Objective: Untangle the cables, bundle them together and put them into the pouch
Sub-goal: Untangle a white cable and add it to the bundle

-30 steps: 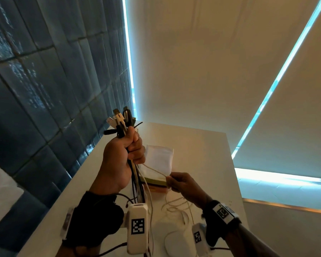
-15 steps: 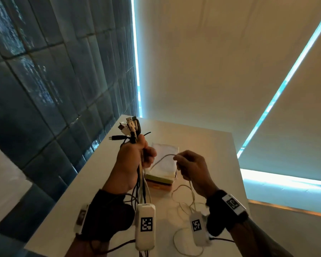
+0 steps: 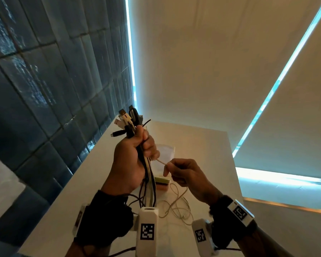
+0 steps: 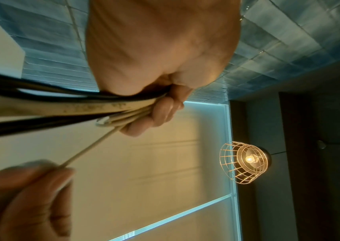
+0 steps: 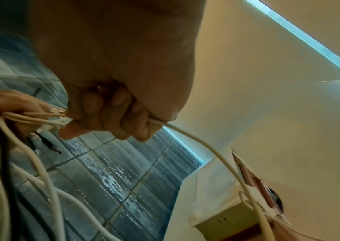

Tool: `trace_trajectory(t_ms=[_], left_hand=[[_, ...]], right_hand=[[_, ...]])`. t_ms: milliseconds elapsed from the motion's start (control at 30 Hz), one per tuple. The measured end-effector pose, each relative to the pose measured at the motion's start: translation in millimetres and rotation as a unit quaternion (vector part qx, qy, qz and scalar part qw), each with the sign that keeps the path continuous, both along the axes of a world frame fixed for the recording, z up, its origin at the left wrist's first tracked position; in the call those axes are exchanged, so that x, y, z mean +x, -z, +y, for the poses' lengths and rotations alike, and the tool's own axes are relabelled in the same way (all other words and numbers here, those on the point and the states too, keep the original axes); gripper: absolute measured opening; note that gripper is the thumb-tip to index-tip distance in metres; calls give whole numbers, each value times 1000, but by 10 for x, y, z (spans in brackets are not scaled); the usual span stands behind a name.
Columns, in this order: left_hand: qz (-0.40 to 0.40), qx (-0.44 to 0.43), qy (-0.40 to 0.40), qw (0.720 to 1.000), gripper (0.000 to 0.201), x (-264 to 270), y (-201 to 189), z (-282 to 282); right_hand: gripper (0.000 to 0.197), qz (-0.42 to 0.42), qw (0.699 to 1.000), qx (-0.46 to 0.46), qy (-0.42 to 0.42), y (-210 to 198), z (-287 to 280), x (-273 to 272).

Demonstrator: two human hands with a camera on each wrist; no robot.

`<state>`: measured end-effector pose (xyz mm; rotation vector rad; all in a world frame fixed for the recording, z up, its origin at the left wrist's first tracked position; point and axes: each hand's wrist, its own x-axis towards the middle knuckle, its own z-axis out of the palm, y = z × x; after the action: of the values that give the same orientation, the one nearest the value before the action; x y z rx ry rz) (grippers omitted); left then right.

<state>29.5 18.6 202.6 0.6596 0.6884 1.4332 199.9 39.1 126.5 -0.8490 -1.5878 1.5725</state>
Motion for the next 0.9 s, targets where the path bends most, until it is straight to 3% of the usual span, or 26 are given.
trace_trajectory(t_ms=[133, 500, 600, 700, 800, 900], left_hand=[[25, 24, 3, 999, 35, -47, -42, 0], [57, 16, -22, 998, 34, -173, -80, -66], [55, 24, -13, 998, 34, -177, -80, -98], [95, 9, -10, 995, 33, -108, -31, -132], [143, -48, -36, 988, 33, -61, 40, -108], [164, -96, -54, 980, 34, -20, 73, -88]], right_hand=[[26, -35, 999, -19, 26, 211, 17, 41], [28, -167, 980, -50, 90, 1030, -9, 197], [31, -245, 962, -75, 98, 1191, 26, 280], [30, -298, 932, -117, 172, 1243, 86, 302], [21, -157, 942, -147, 256, 873, 113, 203], [19, 22, 967, -89, 236, 244, 56, 71]])
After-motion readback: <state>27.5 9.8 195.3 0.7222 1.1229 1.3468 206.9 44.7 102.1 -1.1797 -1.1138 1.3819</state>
